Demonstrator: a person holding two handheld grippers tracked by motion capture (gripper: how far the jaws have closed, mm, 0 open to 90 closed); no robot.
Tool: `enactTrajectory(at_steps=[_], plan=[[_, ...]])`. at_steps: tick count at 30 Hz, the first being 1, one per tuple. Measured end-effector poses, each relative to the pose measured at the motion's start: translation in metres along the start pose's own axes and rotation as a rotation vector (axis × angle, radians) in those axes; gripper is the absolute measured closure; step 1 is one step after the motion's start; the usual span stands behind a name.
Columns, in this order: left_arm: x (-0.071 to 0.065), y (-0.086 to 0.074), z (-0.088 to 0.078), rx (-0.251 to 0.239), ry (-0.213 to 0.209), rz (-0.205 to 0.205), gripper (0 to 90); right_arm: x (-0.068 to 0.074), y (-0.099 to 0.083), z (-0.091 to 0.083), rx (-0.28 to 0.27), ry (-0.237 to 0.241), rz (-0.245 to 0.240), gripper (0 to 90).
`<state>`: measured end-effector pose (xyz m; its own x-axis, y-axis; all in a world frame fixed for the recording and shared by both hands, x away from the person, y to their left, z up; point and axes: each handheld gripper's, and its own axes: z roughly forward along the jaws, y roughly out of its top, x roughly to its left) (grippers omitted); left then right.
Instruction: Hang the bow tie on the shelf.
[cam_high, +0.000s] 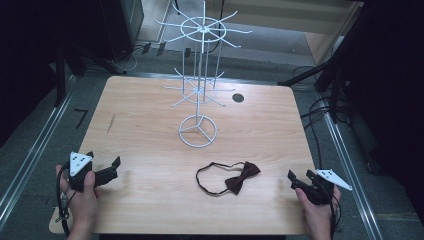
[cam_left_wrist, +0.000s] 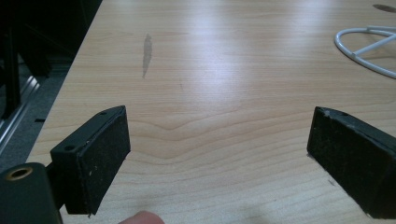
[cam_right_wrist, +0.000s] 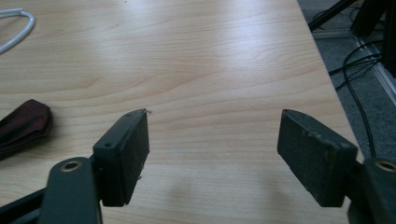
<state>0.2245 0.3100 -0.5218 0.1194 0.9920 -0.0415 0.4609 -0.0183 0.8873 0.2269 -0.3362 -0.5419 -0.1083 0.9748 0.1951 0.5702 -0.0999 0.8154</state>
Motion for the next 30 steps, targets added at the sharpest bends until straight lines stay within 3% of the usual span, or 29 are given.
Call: enactTrajectory(at_steps=[4,9,13,24,30], plan=[[0.001,0.000,0.001,0.000,0.023,-0.018,6.7,0.007,0.006,0.001,0.008,0.030,0.000,28.1],[-0.002,-0.001,-0.001,-0.001,0.019,0.006,7.0,0.023,0.012,0.002,0.029,0.032,-0.010,28.0],[-0.002,0.000,0.000,0.008,0.022,0.005,7.1,0.037,0.018,0.001,0.037,0.065,-0.019,27.7],[-0.002,0.002,0.005,0.021,0.024,-0.006,7.3,0.081,0.018,0.004,0.116,0.140,-0.100,29.4],[-0.002,0.002,0.004,0.017,0.021,0.000,7.3,0.098,0.015,0.010,0.152,0.174,-0.075,26.9]])
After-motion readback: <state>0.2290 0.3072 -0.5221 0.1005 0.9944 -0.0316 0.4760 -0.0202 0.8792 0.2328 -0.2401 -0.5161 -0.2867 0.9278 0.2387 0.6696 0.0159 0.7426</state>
